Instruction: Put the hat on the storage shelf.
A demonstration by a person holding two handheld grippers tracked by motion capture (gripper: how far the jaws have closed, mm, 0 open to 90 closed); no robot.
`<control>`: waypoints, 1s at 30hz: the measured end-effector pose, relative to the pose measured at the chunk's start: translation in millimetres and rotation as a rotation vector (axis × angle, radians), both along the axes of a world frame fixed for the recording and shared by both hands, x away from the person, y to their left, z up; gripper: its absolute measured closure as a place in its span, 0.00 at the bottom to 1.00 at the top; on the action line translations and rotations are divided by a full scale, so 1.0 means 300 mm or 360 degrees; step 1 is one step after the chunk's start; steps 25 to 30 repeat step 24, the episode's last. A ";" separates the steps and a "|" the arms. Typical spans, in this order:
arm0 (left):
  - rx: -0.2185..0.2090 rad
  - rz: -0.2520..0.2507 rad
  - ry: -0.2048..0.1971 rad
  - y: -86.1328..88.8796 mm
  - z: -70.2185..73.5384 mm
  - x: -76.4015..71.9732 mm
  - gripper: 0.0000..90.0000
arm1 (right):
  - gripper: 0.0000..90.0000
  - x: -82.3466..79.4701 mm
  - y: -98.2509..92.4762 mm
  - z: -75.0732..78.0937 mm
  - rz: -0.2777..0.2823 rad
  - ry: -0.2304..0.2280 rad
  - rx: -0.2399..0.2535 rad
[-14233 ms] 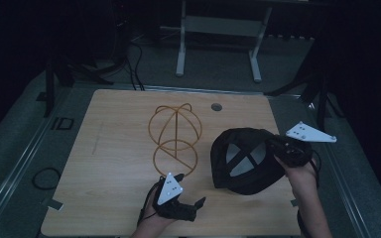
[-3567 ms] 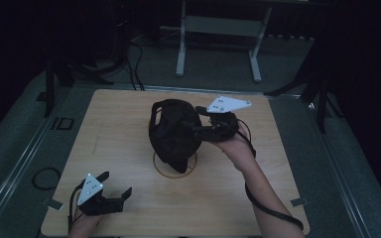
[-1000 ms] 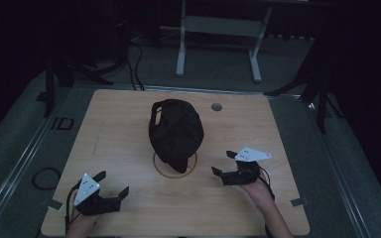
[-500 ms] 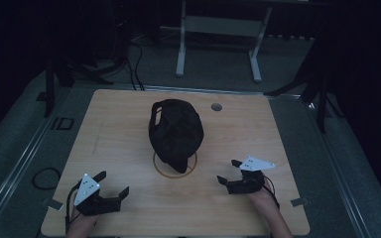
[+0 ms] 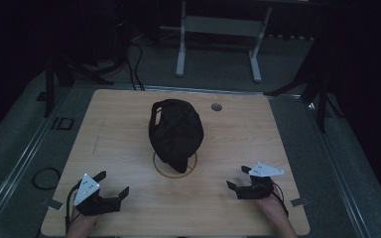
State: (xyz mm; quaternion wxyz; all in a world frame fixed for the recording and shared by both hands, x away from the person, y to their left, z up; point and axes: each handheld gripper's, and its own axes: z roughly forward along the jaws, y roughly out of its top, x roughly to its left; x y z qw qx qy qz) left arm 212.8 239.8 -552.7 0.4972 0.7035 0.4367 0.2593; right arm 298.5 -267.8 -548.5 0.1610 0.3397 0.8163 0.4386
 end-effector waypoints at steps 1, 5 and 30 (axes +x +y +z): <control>-0.0002 -0.0002 0.0001 0.000 0.000 0.000 0.00 | 0.16 -0.002 -0.004 -0.002 -0.0005 -0.0001 0.0004; 0.0001 -0.0001 0.0001 0.000 0.000 -0.001 0.00 | 0.16 -0.010 -0.026 -0.010 -0.0029 0.0002 -0.0018; 0.0002 0.0001 0.0000 -0.001 0.001 0.000 0.00 | 0.16 -0.042 -0.093 -0.014 -0.0119 -0.0011 -0.0010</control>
